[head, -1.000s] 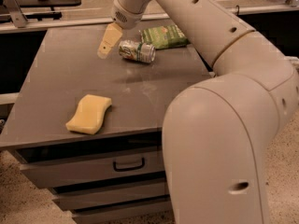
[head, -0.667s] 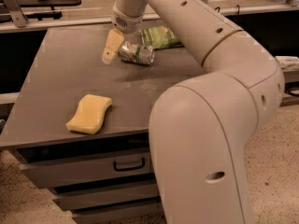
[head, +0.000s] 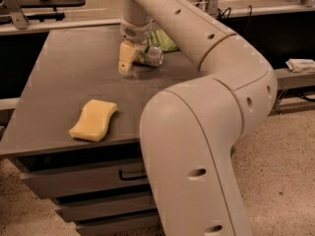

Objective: Place 7up can upright

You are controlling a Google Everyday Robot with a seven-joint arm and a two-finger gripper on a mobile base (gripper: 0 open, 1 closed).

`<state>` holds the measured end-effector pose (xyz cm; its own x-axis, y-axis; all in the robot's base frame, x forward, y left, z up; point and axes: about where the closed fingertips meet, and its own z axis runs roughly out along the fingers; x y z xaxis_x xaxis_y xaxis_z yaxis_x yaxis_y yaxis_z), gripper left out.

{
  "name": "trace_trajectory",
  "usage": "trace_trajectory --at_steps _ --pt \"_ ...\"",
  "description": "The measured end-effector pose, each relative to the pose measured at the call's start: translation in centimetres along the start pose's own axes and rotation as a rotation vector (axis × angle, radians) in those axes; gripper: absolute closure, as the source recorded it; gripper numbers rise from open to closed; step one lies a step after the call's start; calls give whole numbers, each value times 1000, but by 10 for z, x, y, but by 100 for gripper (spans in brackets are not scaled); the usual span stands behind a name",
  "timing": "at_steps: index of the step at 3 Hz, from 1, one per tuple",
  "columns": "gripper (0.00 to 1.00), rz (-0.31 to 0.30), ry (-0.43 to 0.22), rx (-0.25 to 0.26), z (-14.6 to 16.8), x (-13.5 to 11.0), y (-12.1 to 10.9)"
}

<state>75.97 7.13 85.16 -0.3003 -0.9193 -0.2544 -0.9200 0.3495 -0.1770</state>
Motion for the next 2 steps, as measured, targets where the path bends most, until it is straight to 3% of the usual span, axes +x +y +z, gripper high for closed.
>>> trace_trajectory --at_steps 2 --pt "64 -11 51 30 4 10 -9"
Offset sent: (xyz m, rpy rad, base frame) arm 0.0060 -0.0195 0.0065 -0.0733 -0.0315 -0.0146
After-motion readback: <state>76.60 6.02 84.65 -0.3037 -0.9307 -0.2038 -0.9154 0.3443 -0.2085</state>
